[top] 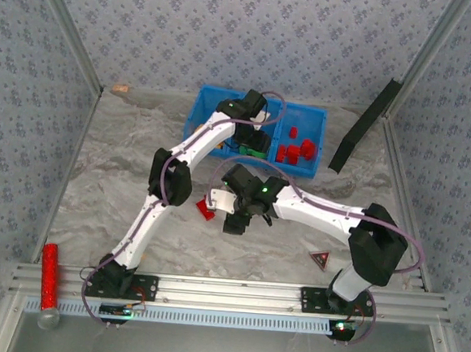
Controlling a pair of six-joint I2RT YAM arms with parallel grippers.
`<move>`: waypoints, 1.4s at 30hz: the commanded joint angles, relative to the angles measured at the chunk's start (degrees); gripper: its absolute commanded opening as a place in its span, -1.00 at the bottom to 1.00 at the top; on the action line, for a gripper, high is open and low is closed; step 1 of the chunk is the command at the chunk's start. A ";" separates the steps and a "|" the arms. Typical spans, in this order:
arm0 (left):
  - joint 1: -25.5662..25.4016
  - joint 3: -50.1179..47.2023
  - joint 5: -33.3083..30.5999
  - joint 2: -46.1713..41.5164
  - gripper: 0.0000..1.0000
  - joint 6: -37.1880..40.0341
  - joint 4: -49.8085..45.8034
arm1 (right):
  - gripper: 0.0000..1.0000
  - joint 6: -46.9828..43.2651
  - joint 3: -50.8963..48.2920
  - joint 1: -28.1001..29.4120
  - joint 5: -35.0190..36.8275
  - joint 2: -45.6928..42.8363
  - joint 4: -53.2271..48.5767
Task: Sort the legos into containers by color
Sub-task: Place the lego in the container, then pick up the lego from the center of the table.
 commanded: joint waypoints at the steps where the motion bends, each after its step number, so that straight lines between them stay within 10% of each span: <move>1: 0.04 -0.09 1.09 -5.47 0.30 0.52 -1.33 | 0.59 -6.32 1.99 -1.38 -1.75 1.34 -0.71; 14: 4.25 -5.36 7.60 -19.55 0.35 0.58 -1.73 | 0.60 -14.81 13.63 -5.96 -1.85 11.04 -1.49; 32: 17.26 -43.74 12.99 -48.43 0.41 -0.22 6.67 | 0.58 -16.34 20.24 -6.10 -3.32 23.31 0.70; 42: 21.72 -51.30 14.53 -53.50 0.45 -2.09 8.14 | 0.16 -16.42 20.38 -5.65 -2.48 26.75 1.75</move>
